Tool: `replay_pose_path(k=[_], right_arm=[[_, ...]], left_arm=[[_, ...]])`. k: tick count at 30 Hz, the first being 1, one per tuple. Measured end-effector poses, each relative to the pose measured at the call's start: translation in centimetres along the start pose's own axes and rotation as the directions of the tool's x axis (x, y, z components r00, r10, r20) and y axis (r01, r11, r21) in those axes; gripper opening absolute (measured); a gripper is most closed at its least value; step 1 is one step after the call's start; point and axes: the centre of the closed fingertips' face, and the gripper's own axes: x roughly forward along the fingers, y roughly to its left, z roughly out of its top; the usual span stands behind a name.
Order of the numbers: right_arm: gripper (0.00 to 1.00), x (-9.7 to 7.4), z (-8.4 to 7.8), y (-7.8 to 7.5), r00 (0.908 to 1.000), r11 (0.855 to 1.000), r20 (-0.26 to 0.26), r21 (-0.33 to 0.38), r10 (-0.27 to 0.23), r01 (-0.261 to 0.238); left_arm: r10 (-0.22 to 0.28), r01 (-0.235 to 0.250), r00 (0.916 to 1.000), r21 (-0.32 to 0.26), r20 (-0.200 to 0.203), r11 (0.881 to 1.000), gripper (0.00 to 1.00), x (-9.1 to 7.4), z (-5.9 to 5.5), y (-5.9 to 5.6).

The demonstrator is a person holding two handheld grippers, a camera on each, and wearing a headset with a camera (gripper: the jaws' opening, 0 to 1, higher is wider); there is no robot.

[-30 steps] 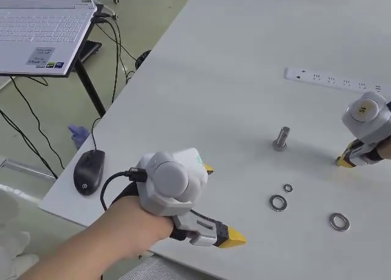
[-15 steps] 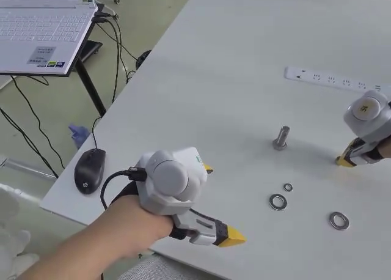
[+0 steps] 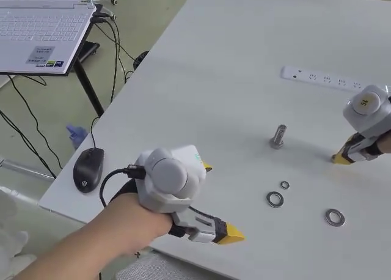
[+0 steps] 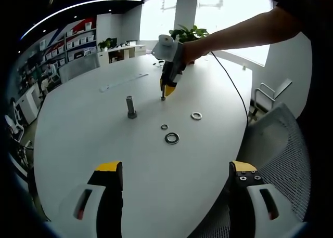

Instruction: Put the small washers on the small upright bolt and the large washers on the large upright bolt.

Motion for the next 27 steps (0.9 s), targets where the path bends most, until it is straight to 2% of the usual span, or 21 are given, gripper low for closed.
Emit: replay_pose_path(k=[5,11,27], right_arm=[[0.29,-0.9,0.2,0.2,1.0000,1.000,0.005,0.003,0.002,-0.002],[0.31,-2.8,1.0,0.2,0.9993,1.000,0.034,0.005,-0.012,0.012],[0.32,-5.3,1.4,2.6,0.9978,0.999,0.065,-0.028,-0.016,0.018]], left_arm=[[0.002,-0.002,1.0000,0.006,-0.001,1.000,0.84,-0.1,0.0,-0.1],[0.004,-0.004,1.0000,0.007,0.001,1.000,0.84,-0.3,0.0,-0.2],[0.000,0.000,1.0000,0.016,0.008,1.000,0.85,-0.6,0.4,-0.5]])
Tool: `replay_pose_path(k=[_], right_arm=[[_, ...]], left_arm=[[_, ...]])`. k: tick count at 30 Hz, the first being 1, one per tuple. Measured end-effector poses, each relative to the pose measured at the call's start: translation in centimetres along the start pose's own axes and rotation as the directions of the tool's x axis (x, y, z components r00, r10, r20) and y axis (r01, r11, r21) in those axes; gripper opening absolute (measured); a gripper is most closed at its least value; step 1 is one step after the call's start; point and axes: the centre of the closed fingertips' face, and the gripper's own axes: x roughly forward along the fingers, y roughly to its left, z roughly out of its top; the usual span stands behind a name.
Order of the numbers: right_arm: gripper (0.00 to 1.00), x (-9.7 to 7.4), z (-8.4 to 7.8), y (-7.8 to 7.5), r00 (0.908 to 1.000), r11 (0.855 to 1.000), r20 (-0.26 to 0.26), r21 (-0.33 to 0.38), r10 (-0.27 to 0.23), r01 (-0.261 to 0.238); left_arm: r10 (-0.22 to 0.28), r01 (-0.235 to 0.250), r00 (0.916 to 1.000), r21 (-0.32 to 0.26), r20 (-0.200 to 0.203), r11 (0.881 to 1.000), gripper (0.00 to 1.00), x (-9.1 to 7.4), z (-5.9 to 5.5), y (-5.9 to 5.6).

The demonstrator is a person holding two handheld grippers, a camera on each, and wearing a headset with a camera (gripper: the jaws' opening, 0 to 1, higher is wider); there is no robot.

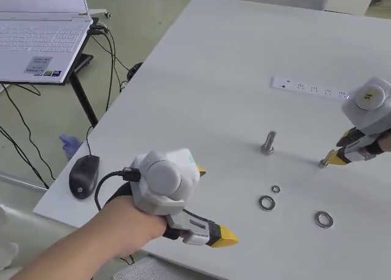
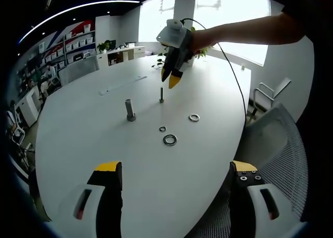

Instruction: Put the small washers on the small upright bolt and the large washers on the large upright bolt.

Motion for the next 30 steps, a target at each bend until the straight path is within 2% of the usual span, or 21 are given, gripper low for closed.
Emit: replay_pose_path(k=[8,22,27,30], right_arm=[[0.32,-0.2,-0.1,2.1,0.9998,0.999,-0.007,-0.034,0.017,-0.017],[0.33,0.4,0.5,6.9,0.9970,0.995,0.017,-0.063,0.075,-0.074],[0.33,0.8,0.9,8.3,0.9954,0.993,0.021,-0.072,0.094,-0.092],[0.33,1.0,1.4,8.6,0.9953,0.992,0.026,-0.085,0.093,-0.091]], left_arm=[[0.003,-0.003,1.0000,-0.005,0.004,1.000,0.85,-0.1,0.0,-0.1],[0.004,-0.004,1.0000,0.004,0.000,1.000,0.85,-0.5,-0.2,-0.5],[0.006,-0.006,1.0000,0.005,0.003,1.000,0.85,-0.6,-0.1,-0.6],[0.006,-0.006,1.0000,0.006,0.004,1.000,0.85,-0.6,-0.1,-0.7]])
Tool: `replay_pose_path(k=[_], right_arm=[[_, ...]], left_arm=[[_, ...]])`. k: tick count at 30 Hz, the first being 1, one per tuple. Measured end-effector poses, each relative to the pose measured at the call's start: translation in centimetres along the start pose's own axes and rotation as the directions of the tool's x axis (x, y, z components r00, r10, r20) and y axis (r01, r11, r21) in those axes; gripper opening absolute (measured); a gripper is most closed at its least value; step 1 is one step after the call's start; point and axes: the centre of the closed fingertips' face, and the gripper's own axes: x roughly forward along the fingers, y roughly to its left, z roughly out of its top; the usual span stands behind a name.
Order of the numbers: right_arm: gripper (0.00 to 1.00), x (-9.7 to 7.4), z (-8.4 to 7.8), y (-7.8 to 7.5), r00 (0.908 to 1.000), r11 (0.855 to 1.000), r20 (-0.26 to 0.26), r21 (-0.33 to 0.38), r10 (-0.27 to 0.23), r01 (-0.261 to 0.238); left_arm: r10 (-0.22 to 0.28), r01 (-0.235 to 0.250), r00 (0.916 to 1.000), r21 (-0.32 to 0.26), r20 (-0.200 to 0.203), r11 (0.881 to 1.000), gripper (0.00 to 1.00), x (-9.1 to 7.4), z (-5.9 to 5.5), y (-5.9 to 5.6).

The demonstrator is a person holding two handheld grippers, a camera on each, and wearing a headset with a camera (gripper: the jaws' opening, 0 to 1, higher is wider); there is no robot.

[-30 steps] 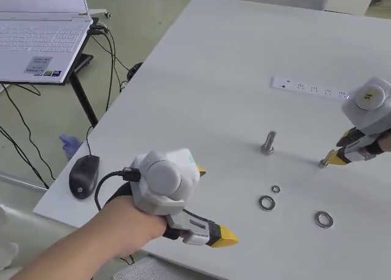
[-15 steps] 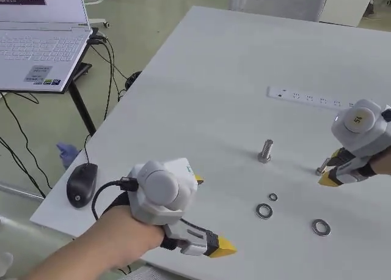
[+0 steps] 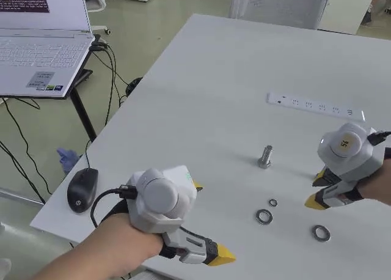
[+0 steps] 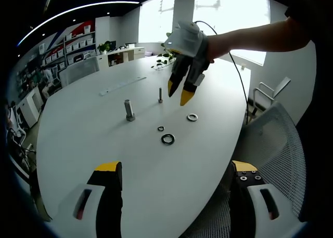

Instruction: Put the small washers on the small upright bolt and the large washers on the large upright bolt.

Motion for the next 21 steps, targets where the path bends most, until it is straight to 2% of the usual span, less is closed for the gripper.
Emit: replay_pose_path(k=[5,21], right_arm=[[0.33,0.7,0.9,0.5,1.0000,1.000,0.006,-0.022,0.004,-0.004],[0.33,4.0,2.4,0.1,0.9999,1.000,0.010,-0.024,0.010,-0.010]], left_arm=[[-0.002,0.002,1.0000,0.006,0.000,1.000,0.85,0.0,0.0,-0.3],[-0.007,0.007,1.0000,-0.001,-0.001,1.000,0.85,0.3,-0.3,-0.2]])
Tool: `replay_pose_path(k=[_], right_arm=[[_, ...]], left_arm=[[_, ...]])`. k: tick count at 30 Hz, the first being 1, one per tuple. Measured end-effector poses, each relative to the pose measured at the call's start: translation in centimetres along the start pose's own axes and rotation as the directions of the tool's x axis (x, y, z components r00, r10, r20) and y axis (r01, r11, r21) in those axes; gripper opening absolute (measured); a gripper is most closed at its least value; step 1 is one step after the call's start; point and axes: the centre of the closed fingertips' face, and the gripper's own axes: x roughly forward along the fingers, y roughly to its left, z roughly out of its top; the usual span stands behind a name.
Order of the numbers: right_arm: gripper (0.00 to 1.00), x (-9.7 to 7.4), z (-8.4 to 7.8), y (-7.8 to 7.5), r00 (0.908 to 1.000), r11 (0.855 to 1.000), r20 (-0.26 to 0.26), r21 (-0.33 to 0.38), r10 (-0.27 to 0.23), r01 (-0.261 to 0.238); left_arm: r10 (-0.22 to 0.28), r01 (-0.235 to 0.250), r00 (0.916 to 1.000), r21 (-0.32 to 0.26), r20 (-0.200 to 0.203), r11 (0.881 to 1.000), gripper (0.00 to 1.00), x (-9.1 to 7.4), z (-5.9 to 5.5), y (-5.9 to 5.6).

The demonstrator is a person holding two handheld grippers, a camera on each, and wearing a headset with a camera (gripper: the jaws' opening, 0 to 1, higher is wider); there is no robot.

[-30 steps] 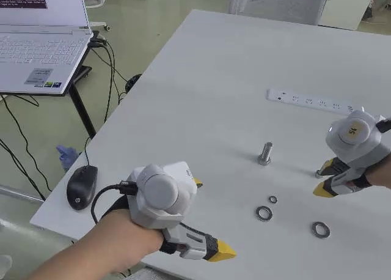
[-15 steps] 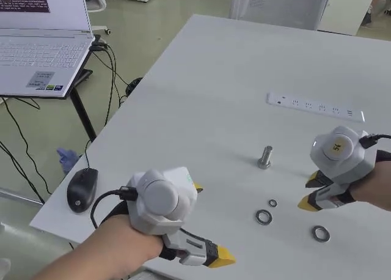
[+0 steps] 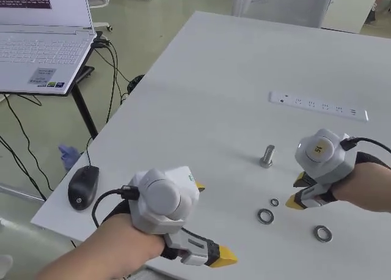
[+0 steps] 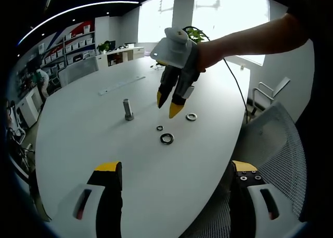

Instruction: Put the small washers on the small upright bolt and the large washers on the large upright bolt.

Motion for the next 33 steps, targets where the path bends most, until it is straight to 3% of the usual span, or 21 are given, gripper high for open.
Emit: replay_pose_path(k=[14,33], right_arm=[[0.32,3.4,0.2,-0.7,0.9999,1.000,-0.011,-0.010,0.010,-0.010],[0.31,4.7,-0.2,-0.7,0.9998,1.000,-0.018,-0.019,0.002,-0.003]], left_arm=[[-0.004,0.004,1.0000,0.003,0.005,1.000,0.85,0.1,0.1,0.2],[-0.002,0.002,1.0000,-0.009,0.002,1.000,0.85,0.2,-0.2,0.4]])
